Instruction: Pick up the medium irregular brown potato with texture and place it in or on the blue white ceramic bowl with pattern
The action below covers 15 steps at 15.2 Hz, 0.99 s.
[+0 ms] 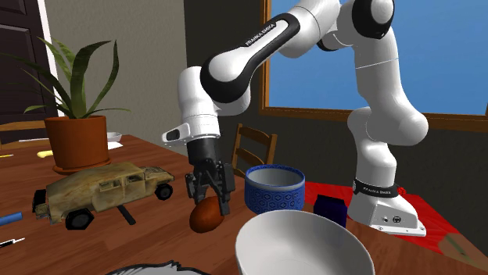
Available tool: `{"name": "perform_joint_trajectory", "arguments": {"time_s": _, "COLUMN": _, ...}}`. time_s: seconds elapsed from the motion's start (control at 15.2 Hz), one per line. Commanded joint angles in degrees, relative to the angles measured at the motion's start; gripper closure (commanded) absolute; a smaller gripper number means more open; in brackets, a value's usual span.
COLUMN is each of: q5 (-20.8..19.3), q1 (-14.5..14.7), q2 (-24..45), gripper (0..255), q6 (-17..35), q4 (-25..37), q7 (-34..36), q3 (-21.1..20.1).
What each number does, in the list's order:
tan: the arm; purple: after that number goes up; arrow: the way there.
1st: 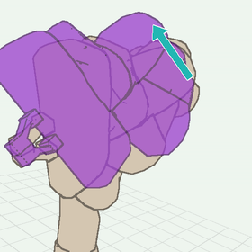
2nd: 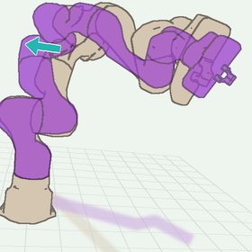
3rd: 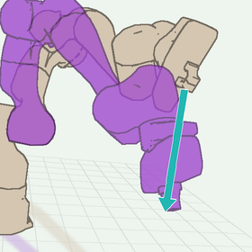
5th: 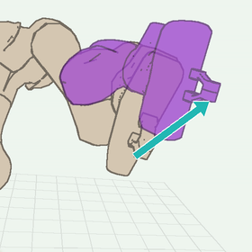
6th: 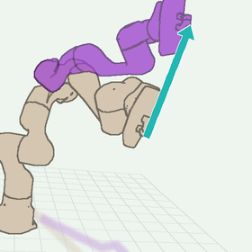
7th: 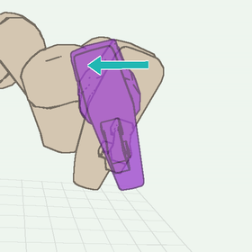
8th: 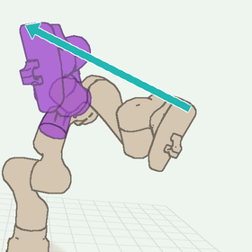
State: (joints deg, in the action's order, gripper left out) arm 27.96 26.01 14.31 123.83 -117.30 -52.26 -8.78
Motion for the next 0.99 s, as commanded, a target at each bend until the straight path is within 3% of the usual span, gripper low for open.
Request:
{"name": "perform_joint_trajectory", "arguments": {"time_s": 0.0, "q5": 0.0, "q1": 0.0, "q2": 0.0, "gripper": 255, "q6": 0.0, "q4": 0.0, "q7": 0.0, "q3": 0.0}}
{"name": "perform_joint_trajectory", "arguments": {"time_s": 0.26, "q5": 0.0, "q1": 0.0, "q2": 0.0, "gripper": 255, "q6": 0.0, "q4": 0.0, "q7": 0.0, "q3": 0.0}}
{"name": "perform_joint_trajectory", "arguments": {"time_s": 0.92, "q5": -1.1, "q1": -0.3, "q2": -4.1, "gripper": 255, "q6": -6.2, "q4": 2.5, "q7": 2.8, "q3": 0.3}}
